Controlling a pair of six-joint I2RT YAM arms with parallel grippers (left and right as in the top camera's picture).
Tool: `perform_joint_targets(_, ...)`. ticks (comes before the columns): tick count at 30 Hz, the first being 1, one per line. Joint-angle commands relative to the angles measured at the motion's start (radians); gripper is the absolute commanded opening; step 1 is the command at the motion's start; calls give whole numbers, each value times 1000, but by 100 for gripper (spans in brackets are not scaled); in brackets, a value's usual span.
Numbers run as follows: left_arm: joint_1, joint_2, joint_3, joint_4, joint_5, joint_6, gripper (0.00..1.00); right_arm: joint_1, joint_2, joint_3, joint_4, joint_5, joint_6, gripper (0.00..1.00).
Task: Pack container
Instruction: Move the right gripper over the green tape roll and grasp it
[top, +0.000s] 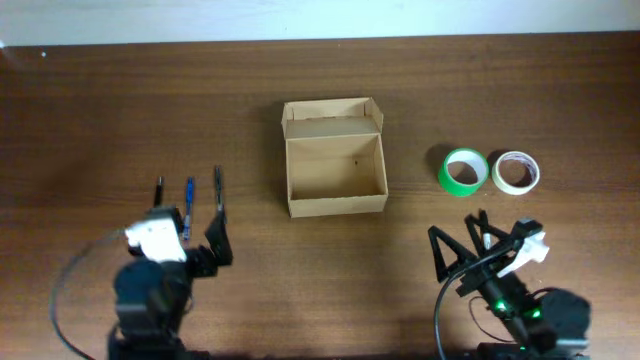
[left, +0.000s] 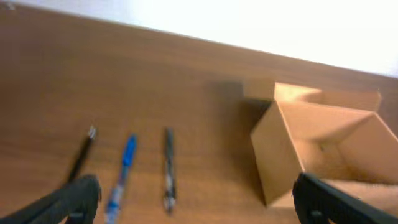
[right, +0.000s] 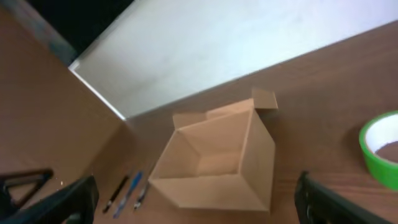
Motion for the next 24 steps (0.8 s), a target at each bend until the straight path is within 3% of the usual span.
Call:
perform_joint_targets(1,0,188,156,-53,-54,114,99,3,176,250,-127,18,-149,99)
perform_joint_targets(7,41,539,465,-190,-28,219,99,3,596,819,-640,264,-415,99)
perform_joint_targets(10,80,684,592,-240,32,245,99,3,791,1062,-842,363,-441,99)
perform_joint_targets(13,122,803,689,-275,89,244,99,3,947,1226,-943,328,-439,99)
perform_joint_targets(17,154,898,731,-277,119,244,99,2,1103,1314,-1026,336,-437,99)
perform_joint_targets(21,161,941,730,-269,118,244,99,2,1263,1314,-1036,429,-270,95)
perform_joint_targets(24,161,949,730,-270,118,244,99,-4,1365,1316,-1031,452,-230,93)
